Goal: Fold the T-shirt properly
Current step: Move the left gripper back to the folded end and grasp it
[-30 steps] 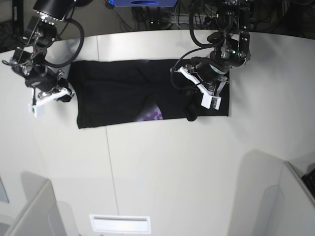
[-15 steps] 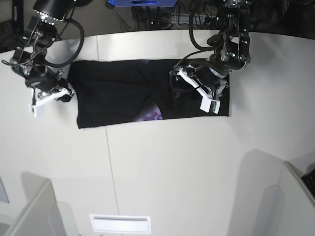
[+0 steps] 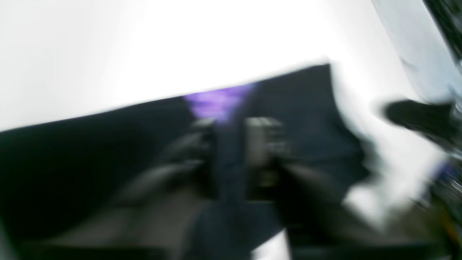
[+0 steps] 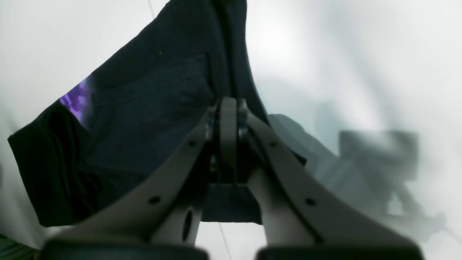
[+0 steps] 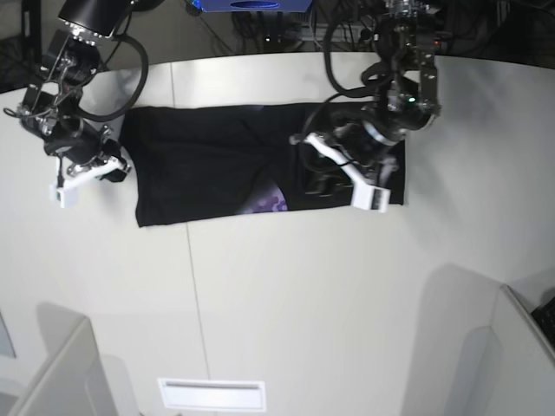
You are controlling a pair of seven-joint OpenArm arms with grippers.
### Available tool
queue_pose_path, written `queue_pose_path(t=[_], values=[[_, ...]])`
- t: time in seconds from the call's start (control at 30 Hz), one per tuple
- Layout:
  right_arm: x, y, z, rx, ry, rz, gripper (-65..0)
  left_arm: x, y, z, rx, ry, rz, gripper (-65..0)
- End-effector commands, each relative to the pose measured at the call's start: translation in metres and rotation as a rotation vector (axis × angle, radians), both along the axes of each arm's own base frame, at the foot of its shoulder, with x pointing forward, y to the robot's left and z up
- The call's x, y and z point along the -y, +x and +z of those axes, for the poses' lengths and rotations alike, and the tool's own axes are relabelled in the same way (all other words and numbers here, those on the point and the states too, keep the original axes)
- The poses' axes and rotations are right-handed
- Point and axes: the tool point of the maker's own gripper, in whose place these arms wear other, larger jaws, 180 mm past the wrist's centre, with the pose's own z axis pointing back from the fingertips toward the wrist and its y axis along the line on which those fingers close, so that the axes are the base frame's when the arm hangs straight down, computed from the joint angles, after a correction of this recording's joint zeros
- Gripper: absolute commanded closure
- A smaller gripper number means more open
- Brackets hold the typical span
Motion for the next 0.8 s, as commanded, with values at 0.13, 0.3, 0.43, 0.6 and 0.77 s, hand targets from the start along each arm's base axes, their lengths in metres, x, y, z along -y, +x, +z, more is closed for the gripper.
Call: queue_pose_path(t=[0.13,0.3,0.43,0.6,0.77], values=[[0.004,0.018,0.018,0.070,-0.009,-0.001,-56.3,-0.112,-0.018,-0.017,-0.060,0.175,0.200,0.0],[-0.003,0.028,0.016,0.075,-0.005,0.079,-58.2,-0.188,-0.047,-0.017,-0.101,0.295,0.347,0.0],[-0.002,0.029,-0.010,-0.004,0.042,0.082,-58.2,-0.228,-0.062,-0.009,-0.109,0.339,0.453,0.0],[0.006,0.019,-0.036,-0.079,0.071,0.065,-58.2,-0.242,-0.070,-0.018,-0.140,0.339,0.493,0.0],[0.002,0.007,-0.046,-0.113,0.075,0.093,-58.2,-0.240,-0.071,-0.032,-0.169,0.321,0.470,0.0]])
